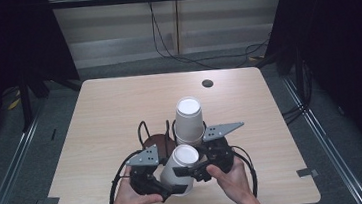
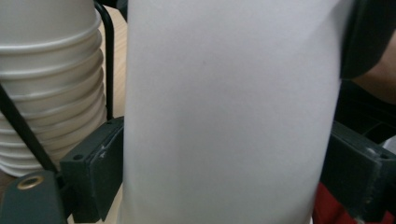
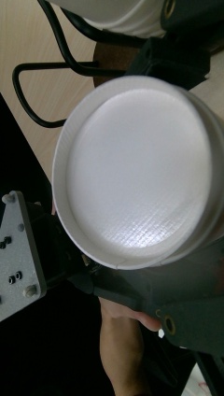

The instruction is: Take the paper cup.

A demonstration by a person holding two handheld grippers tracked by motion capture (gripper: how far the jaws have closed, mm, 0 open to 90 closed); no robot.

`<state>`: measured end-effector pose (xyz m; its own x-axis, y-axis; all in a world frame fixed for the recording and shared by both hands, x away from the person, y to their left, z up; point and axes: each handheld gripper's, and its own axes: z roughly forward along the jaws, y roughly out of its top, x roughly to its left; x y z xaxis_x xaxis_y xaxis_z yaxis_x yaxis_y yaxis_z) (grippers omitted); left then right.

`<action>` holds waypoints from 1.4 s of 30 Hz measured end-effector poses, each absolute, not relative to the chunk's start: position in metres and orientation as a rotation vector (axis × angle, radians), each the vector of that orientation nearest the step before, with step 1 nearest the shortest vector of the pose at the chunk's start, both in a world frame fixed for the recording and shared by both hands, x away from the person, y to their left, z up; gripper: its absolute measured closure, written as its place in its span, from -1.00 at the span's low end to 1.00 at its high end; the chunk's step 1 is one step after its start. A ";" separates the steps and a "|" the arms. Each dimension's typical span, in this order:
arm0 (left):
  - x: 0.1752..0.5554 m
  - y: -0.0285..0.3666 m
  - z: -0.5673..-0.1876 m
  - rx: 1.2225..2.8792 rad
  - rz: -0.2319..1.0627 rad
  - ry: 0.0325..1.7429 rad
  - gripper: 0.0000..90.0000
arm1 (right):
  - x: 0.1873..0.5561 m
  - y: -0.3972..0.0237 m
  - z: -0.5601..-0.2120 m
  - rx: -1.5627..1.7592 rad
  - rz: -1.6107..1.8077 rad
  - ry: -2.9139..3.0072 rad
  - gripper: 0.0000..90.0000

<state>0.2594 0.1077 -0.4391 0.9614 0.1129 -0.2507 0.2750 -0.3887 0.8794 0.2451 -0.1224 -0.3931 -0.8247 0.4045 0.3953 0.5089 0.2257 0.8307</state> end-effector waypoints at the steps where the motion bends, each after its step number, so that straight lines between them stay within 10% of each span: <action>1: 0.259 0.108 -0.439 1.972 -0.178 0.278 -0.76 | 0.245 -0.122 -0.393 -0.891 -1.675 -2.383 -0.45; 42: 0.261 0.123 -0.422 2.057 -0.223 0.291 -0.63 | 0.247 -0.137 -0.386 -0.856 -1.733 -2.350 -0.69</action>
